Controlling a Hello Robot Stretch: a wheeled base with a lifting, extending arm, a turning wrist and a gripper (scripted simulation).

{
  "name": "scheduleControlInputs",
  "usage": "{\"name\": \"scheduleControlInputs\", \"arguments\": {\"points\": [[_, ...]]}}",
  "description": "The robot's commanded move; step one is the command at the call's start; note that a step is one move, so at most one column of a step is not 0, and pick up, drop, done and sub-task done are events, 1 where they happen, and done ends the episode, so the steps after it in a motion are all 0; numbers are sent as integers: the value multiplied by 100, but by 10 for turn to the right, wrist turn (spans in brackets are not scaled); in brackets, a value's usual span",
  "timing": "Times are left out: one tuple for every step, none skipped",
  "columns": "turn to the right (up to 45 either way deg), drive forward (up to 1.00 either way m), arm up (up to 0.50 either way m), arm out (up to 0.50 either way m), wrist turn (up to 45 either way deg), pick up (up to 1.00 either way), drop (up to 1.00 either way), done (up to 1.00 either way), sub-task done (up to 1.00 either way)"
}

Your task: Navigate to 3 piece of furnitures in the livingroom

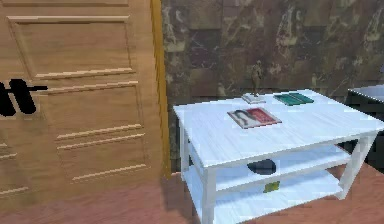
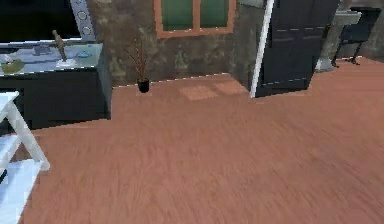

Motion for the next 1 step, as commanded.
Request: {"name": "scheduleControlInputs", "arguments": {"points": [[-90, 0, 0, 0, 0, 0, 0, 0, 0]]}}
